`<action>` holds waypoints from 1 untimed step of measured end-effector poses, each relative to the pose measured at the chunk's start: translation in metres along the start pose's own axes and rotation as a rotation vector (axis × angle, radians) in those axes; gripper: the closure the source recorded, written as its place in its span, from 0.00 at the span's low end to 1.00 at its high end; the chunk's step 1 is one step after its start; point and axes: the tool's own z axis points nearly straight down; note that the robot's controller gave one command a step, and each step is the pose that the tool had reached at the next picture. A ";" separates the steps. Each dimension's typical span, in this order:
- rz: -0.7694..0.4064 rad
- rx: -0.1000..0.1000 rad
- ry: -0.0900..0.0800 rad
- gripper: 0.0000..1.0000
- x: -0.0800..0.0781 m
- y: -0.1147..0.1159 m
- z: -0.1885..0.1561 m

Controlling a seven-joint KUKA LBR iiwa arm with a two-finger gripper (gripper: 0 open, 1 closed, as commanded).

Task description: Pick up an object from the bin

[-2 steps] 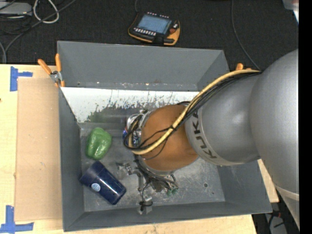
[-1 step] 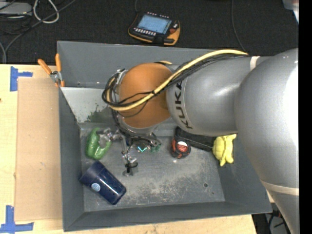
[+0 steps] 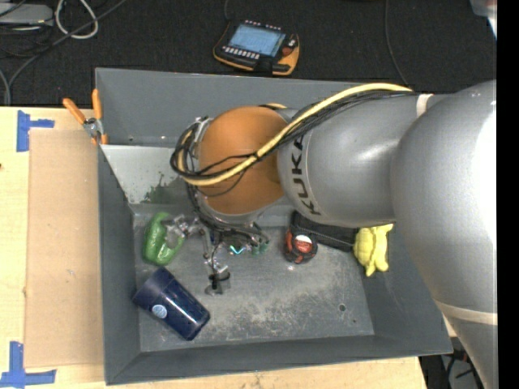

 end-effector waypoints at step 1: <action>-0.034 -0.005 -0.026 0.00 -0.014 0.020 0.041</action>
Offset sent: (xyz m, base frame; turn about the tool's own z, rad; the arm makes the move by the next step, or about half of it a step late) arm -0.0198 0.0276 -0.0159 -0.4778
